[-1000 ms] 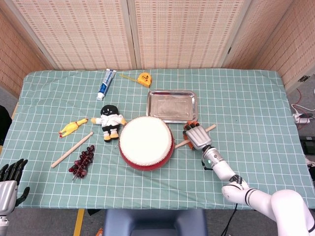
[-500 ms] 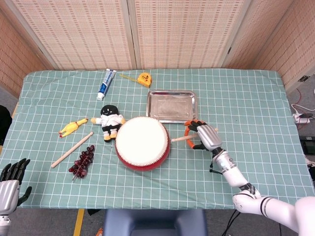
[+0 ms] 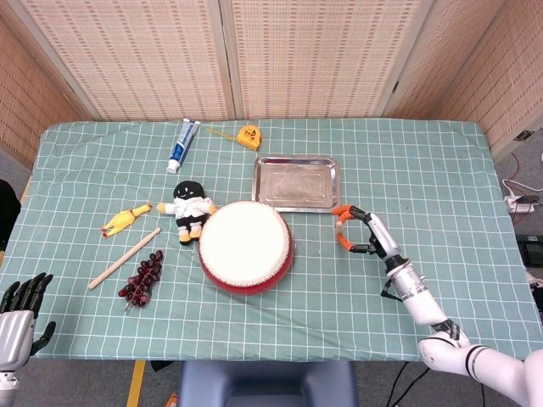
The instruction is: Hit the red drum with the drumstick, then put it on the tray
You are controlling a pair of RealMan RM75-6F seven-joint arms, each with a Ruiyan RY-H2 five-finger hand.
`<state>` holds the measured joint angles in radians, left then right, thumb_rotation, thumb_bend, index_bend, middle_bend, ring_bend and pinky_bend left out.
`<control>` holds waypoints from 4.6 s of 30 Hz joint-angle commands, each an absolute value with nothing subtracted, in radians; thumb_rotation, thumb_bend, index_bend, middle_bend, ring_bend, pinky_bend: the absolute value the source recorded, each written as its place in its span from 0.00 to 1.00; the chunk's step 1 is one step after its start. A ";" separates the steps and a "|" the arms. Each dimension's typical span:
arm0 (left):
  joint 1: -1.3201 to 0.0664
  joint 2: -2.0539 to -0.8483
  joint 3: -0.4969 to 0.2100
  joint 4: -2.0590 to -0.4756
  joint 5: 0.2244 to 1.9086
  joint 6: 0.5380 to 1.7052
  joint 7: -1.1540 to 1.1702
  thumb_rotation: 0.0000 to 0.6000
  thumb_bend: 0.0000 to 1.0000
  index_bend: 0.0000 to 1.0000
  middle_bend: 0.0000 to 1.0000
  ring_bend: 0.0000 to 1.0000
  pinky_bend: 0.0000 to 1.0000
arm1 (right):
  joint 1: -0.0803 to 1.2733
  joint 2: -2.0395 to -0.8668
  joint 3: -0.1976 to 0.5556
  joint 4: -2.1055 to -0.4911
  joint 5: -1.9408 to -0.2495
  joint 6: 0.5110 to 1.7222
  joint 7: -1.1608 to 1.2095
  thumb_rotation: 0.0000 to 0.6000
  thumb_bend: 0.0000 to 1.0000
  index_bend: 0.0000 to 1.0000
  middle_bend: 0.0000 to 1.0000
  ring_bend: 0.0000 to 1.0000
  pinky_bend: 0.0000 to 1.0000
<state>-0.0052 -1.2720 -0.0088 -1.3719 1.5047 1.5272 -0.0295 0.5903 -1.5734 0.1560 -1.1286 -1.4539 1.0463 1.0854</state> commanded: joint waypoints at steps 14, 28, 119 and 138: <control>-0.014 -1.271 -0.007 -1.384 1.515 1.519 -0.011 1.00 0.31 0.08 0.05 0.08 0.02 | 0.587 -1.680 0.066 -0.764 -1.589 1.145 1.889 1.00 0.38 0.61 0.32 0.33 0.32; -0.016 -1.269 -0.007 -1.389 1.512 1.517 -0.006 1.00 0.31 0.08 0.05 0.08 0.02 | 0.593 -1.755 0.029 -0.602 -1.598 1.153 2.141 1.00 0.18 0.50 0.32 0.34 0.34; -0.024 -1.294 -0.003 -1.315 1.518 1.506 -0.068 1.00 0.31 0.08 0.05 0.08 0.02 | 0.922 -1.478 0.285 -1.407 -1.299 0.905 -0.458 1.00 0.53 1.00 1.00 1.00 1.00; -0.026 -1.302 -0.003 -1.304 1.516 1.504 -0.080 1.00 0.31 0.08 0.05 0.08 0.02 | 0.966 -1.554 0.200 -1.314 -1.240 0.915 -0.764 1.00 0.53 1.00 1.00 1.00 1.00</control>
<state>-0.0259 -1.3022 -0.0036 -1.3037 1.5163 1.5044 -0.0796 0.9654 -1.5520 0.2035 -1.3193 -1.2398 0.9160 -0.7604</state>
